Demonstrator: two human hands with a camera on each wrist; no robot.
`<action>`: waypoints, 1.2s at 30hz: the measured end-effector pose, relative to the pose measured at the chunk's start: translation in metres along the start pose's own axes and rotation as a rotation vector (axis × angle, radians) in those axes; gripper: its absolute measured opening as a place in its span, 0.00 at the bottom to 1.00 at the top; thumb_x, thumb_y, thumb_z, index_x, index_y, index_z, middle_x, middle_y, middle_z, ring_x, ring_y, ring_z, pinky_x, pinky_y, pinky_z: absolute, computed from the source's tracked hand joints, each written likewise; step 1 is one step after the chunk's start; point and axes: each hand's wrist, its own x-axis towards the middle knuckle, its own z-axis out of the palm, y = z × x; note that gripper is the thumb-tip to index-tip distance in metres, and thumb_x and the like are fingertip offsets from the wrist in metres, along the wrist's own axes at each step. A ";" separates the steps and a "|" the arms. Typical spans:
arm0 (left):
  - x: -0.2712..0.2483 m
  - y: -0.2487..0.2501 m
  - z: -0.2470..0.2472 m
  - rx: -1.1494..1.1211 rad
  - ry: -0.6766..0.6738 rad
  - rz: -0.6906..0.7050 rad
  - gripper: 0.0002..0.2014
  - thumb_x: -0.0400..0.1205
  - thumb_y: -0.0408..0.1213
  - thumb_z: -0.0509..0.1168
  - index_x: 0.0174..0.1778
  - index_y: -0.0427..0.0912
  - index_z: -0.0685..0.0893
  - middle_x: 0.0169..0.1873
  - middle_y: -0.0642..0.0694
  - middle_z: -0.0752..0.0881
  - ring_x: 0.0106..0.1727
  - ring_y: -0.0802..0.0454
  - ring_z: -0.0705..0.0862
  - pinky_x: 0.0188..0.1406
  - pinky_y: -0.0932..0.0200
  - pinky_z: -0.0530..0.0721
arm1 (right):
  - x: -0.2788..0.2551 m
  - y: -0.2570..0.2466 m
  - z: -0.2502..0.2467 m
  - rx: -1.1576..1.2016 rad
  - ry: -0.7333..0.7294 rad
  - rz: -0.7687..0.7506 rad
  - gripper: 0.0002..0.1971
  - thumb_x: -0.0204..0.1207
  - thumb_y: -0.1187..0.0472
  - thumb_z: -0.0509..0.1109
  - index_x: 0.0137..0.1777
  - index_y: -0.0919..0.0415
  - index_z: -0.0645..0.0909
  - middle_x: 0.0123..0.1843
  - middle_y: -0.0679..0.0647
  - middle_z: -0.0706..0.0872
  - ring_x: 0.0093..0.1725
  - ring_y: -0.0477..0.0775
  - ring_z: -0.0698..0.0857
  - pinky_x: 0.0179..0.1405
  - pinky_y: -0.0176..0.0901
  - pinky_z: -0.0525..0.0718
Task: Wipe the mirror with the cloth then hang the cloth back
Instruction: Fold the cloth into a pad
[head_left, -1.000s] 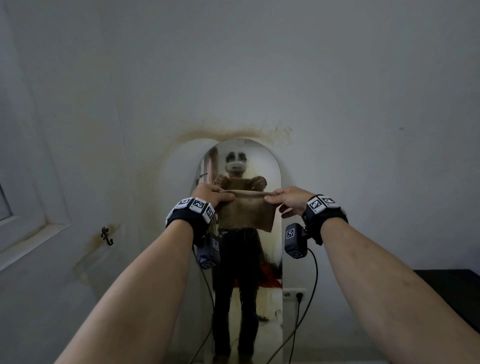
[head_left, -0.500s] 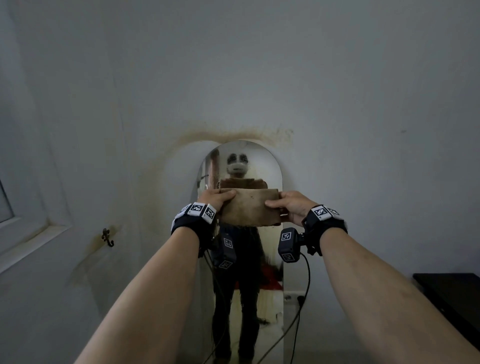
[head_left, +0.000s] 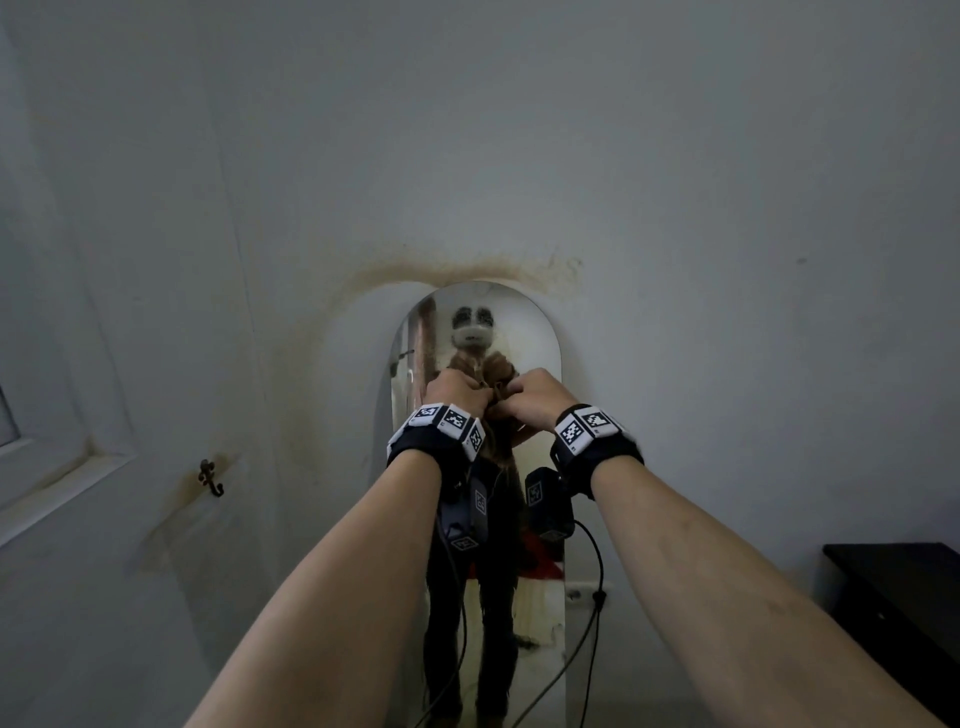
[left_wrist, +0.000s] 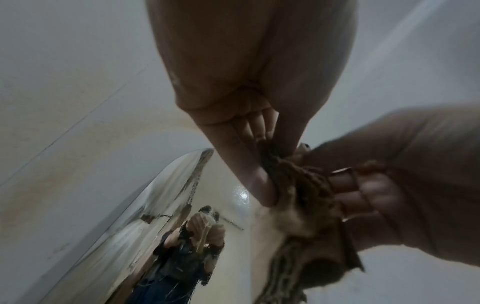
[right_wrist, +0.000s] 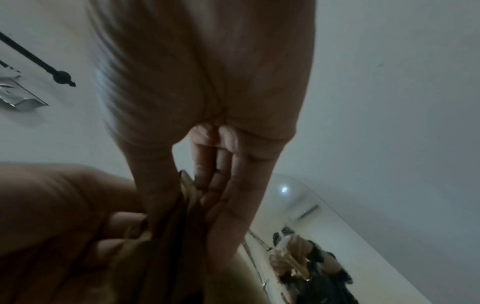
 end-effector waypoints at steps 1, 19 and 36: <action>0.000 0.000 0.000 0.002 -0.001 -0.003 0.13 0.76 0.42 0.71 0.34 0.35 0.90 0.28 0.43 0.84 0.34 0.45 0.82 0.31 0.60 0.77 | 0.001 0.000 0.000 0.016 -0.008 0.004 0.19 0.56 0.59 0.79 0.43 0.73 0.86 0.41 0.70 0.89 0.42 0.66 0.90 0.45 0.65 0.89; -0.003 0.004 -0.010 -0.257 -0.168 -0.044 0.13 0.83 0.34 0.62 0.60 0.36 0.87 0.62 0.40 0.85 0.66 0.40 0.81 0.65 0.54 0.77 | -0.007 0.016 -0.020 0.355 -0.214 -0.024 0.33 0.67 0.69 0.77 0.72 0.53 0.73 0.60 0.58 0.82 0.59 0.60 0.82 0.47 0.51 0.85; 0.021 -0.022 0.011 -0.153 -0.255 -0.092 0.10 0.71 0.24 0.73 0.47 0.36 0.89 0.39 0.42 0.86 0.44 0.46 0.83 0.44 0.56 0.83 | 0.026 0.063 -0.006 0.623 -0.149 0.086 0.11 0.72 0.77 0.72 0.53 0.68 0.82 0.37 0.59 0.89 0.34 0.56 0.90 0.29 0.43 0.88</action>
